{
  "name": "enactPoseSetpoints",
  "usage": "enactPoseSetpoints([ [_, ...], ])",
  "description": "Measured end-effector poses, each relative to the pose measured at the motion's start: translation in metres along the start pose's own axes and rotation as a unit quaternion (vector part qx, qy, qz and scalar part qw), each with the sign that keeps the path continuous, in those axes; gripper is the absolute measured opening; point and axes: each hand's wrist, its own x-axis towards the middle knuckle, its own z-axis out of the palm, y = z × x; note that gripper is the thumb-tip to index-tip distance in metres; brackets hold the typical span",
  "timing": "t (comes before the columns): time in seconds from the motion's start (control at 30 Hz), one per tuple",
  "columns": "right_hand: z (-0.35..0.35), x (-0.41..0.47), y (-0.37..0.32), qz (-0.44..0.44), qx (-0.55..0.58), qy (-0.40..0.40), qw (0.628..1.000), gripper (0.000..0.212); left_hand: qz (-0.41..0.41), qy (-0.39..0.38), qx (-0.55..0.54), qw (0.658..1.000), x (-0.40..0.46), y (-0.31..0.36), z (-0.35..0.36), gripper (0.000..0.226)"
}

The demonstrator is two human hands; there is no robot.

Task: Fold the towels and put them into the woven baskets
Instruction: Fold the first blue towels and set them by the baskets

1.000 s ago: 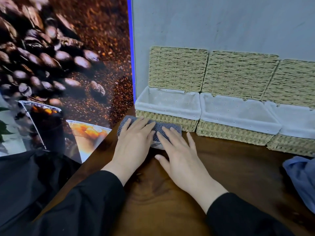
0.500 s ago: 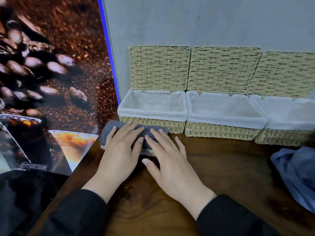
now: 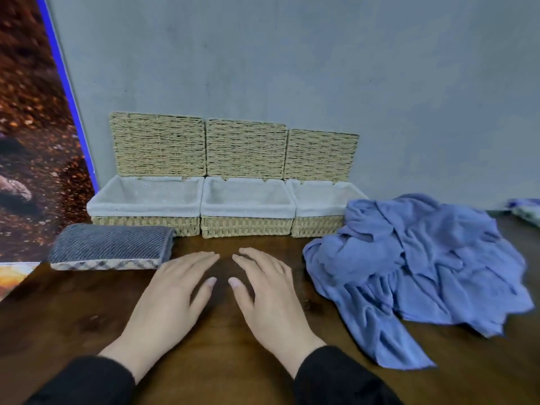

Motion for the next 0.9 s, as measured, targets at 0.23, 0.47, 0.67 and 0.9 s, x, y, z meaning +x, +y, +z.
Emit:
enactPoseSetpoints([
  [0.23, -0.120, -0.018, 0.086, 0.084, -0.081, 0.127, 0.985, 0.039, 0.034, -0.027, -0.030, 0.999, 0.019, 0.102, 0.031, 0.054],
  [0.47, -0.183, -0.009, 0.174, 0.266, -0.318, 0.019, 0.910, 0.035, 0.093, -0.039, -0.055, 0.993, 0.071, 0.193, 0.023, 0.055],
  [0.67, -0.191, -0.007, 0.182, 0.244, -0.146, 0.150, 0.947, 0.026, 0.082, -0.057, -0.091, 0.991, 0.088, 0.221, 0.022, 0.053],
  [0.9, -0.217, 0.012, 0.082, 0.100, 0.168, 0.129, 0.972, 0.018, -0.201, -0.107, -0.582, 0.781, 0.124, 0.268, -0.019, 0.041],
])
